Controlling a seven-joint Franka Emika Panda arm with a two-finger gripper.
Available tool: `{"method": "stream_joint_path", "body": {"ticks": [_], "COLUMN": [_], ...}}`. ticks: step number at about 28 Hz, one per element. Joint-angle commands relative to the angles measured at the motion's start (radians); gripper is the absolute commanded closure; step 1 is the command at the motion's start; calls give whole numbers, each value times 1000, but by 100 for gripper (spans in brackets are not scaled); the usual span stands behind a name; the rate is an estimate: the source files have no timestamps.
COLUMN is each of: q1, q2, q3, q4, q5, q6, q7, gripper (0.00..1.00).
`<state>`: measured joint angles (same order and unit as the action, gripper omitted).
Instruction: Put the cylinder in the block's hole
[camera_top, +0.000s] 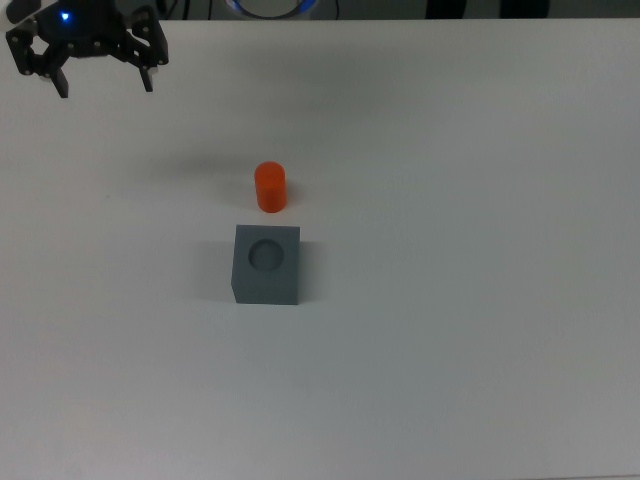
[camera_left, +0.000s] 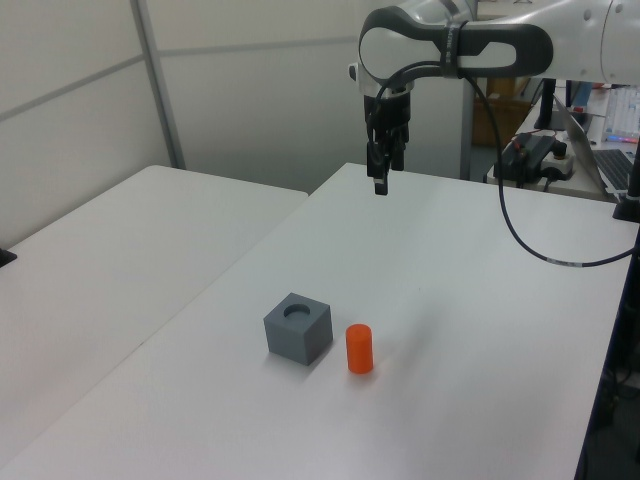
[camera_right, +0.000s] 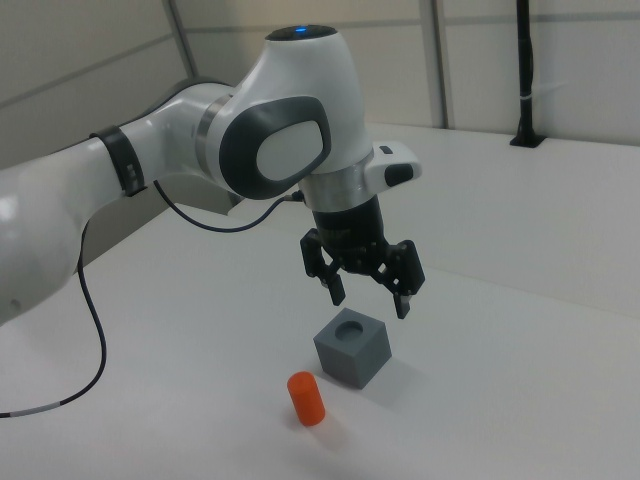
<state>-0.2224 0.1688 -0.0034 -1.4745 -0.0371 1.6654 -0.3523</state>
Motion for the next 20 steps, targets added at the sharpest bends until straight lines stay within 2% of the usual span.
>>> {"method": "stream_joint_path", "body": {"ticks": [1,9,12,16,20], "q1": [1,5,15,38,72], "q2": [-19,-26,-58,-103,-204], "q3": [-6,0,-1,0,2], "q4": [-4,-4,-23,-87,-231], "q5": [19,19,19,20,20], "q6": [-30,-68,-70,-53,29], "q7": [-24,-22,-25,-27,-28], "gripper": [0,0,0,0,0]}}
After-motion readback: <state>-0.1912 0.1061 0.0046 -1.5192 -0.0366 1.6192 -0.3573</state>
